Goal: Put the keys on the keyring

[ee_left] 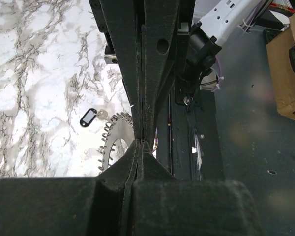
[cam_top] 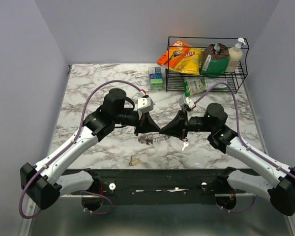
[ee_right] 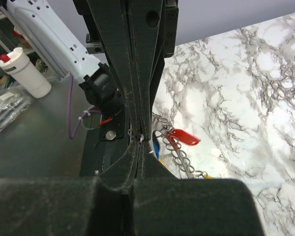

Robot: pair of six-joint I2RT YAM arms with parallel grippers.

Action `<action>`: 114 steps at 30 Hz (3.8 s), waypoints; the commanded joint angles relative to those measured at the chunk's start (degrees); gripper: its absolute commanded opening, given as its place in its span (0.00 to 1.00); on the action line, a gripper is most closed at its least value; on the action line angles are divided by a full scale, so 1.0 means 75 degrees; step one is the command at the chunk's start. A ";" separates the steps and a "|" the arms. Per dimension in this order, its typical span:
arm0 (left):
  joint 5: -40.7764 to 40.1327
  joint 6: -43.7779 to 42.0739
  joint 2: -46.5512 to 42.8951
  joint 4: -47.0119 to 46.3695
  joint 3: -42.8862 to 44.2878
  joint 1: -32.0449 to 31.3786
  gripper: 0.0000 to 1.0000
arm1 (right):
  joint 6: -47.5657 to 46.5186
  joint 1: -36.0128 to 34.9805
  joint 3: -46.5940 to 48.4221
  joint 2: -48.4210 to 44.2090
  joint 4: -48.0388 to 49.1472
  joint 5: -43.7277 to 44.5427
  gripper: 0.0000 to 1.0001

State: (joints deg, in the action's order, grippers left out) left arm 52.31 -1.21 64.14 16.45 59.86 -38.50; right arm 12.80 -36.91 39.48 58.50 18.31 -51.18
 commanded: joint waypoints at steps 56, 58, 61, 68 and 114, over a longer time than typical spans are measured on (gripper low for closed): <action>0.1158 0.2517 0.0319 -0.3717 -0.0844 0.0411 0.33 | 0.1188 -0.0025 -0.0612 -0.1402 0.1977 0.1469 0.00; 0.1146 0.2517 0.0354 -0.3693 -0.0832 0.0364 0.30 | 0.1177 -0.0025 -0.0612 -0.1343 0.1977 0.1422 0.00; 0.1169 0.2529 0.0389 -0.3681 -0.0809 0.0352 0.25 | 0.1200 -0.0025 -0.0624 -0.1308 0.1966 0.1398 0.00; 0.1228 0.2810 0.0343 -0.4126 -0.0879 0.0329 0.32 | 0.1200 -0.0025 -0.0682 -0.1320 0.1966 0.1374 0.00; -0.3272 -0.0341 -0.0852 0.0150 -0.0703 0.0294 0.00 | 0.1983 -0.0025 -0.0297 -0.1076 -0.4921 0.7780 0.91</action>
State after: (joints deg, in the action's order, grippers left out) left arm 32.32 0.40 59.20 13.17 53.04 -36.12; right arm 22.65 -37.06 33.52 44.42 2.09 -7.86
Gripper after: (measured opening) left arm 0.020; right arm 0.920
